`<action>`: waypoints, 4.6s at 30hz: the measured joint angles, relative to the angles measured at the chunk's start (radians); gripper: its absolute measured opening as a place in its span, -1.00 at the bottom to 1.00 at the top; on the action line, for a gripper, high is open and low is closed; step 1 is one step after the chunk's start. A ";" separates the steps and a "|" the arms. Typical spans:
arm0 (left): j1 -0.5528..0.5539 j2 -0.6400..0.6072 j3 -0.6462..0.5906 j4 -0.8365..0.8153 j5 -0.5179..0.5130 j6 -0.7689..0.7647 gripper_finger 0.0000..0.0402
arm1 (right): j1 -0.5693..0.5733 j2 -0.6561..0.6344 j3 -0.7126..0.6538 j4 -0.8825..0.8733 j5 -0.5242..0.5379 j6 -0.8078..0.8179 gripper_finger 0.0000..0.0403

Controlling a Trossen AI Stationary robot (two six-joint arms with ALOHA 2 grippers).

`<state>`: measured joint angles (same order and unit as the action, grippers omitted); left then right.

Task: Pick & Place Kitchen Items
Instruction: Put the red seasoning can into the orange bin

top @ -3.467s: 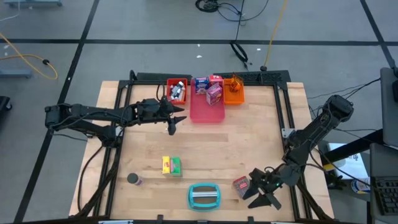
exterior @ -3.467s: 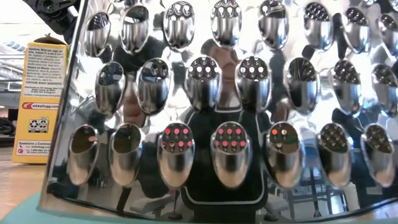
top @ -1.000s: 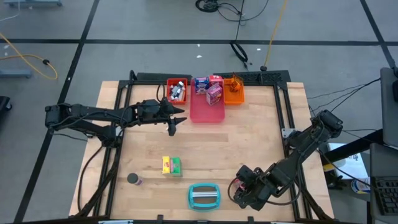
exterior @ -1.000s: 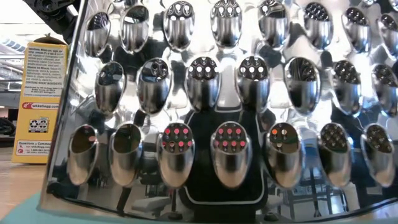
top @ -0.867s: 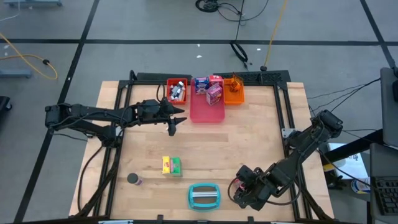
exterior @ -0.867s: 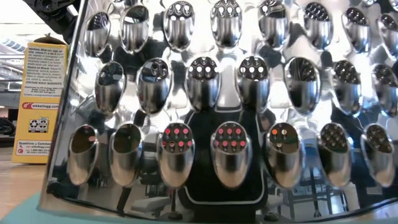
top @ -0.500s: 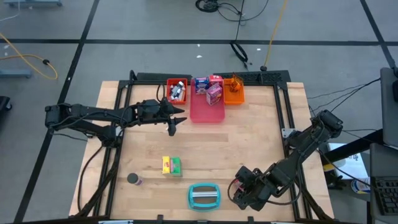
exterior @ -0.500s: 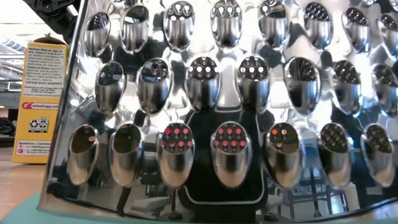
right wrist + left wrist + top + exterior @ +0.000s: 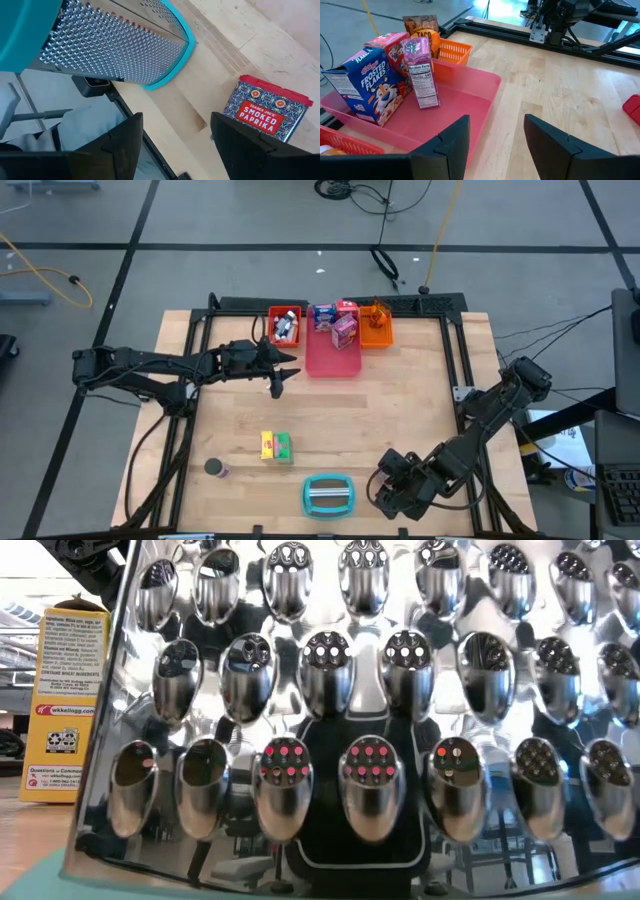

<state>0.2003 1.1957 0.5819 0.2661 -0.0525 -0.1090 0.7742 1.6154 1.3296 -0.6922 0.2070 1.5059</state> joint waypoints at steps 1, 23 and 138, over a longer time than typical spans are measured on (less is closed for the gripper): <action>0.000 0.000 0.000 0.000 0.000 0.000 -0.07 | 0.000 0.000 0.000 0.000 0.000 0.001 0.12; 0.000 0.000 0.000 0.000 0.000 0.000 -0.07 | 0.000 -0.010 0.000 0.030 0.002 -0.011 0.12; 0.000 0.000 0.000 0.000 0.000 0.000 -0.07 | 0.026 -0.045 -0.018 0.277 0.139 -0.367 0.11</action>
<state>0.2001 1.1961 0.5819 0.2661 -0.0525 -0.1089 0.8005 1.5703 1.3117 -0.4149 0.3462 1.1392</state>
